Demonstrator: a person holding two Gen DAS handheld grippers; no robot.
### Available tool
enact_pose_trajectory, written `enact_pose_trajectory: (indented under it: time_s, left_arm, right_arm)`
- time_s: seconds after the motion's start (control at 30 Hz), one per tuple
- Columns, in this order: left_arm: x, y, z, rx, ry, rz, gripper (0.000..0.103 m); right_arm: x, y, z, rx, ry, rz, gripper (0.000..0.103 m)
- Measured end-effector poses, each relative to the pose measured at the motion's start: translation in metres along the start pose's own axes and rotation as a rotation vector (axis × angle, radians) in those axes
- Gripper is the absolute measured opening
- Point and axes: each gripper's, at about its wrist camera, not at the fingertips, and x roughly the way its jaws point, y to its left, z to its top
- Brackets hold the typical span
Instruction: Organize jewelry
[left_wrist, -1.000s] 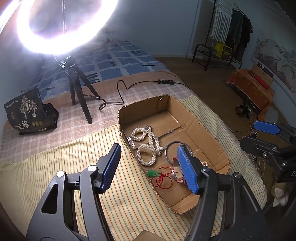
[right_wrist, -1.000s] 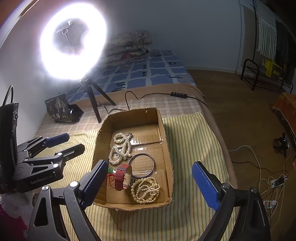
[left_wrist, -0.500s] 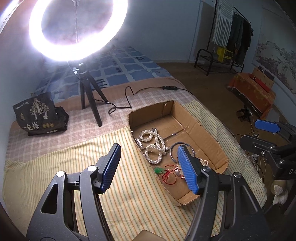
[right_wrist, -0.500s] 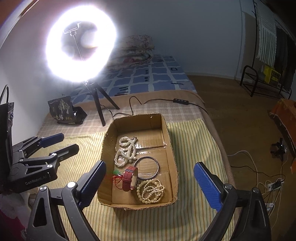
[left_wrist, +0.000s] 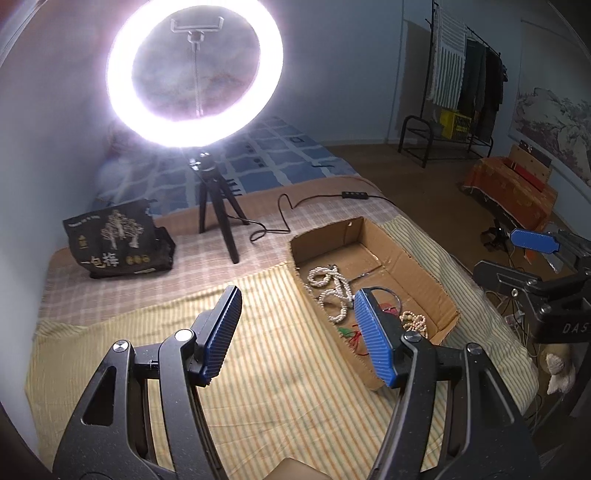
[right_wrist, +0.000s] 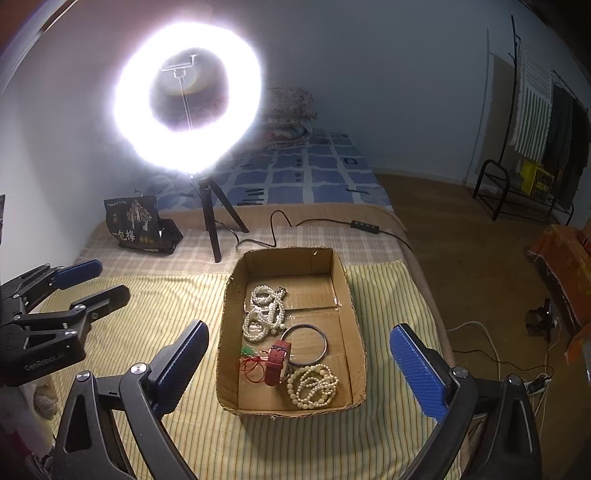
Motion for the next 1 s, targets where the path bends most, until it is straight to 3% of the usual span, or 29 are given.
enact_pose_trajectory:
  time_s: [0.13, 0.27, 0.53, 1.0]
  left_arm:
    - [-0.017, 0.009, -0.006, -0.009, -0.019, 0.004, 0.066]
    - [-0.034, 0.011, -0.009, 0.003, -0.055, 0.02, 0.077]
    - [-0.058, 0.019, -0.022, -0.025, -0.074, 0.018, 0.08]
    - [-0.098, 0.007, -0.022, -0.026, -0.142, 0.003, 0.095]
  right_arm:
    - [-0.01, 0.007, 0.0, 0.001, -0.025, -0.014, 0.102]
    - [-0.021, 0.012, -0.002, 0.003, -0.055, -0.031, 0.103]
    - [-0.039, 0.018, -0.007, 0.003, -0.116, -0.055, 0.103]
    - [-0.063, 0.03, -0.009, -0.045, -0.213, -0.107, 0.103]
